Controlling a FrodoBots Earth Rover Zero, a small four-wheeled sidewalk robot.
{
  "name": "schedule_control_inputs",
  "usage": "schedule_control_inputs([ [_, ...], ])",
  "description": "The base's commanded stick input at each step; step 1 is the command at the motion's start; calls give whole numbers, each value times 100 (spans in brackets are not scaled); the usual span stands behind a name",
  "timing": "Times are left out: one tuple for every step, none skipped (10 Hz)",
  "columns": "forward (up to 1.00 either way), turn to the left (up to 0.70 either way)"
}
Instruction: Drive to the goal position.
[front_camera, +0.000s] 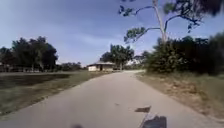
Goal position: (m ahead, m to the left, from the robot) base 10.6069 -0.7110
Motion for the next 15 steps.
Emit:
schedule_control_inputs([
  [100,-9],
  [100,-9],
  [100,-8],
  [100,-8],
  [100,-8],
  [100,-8],
  [100,-8],
  [100,-8],
  [100,-8],
  [100,-8],
  [100,-8],
  [100,-8],
  [100,-8],
  [100,-8],
  [100,-8],
])
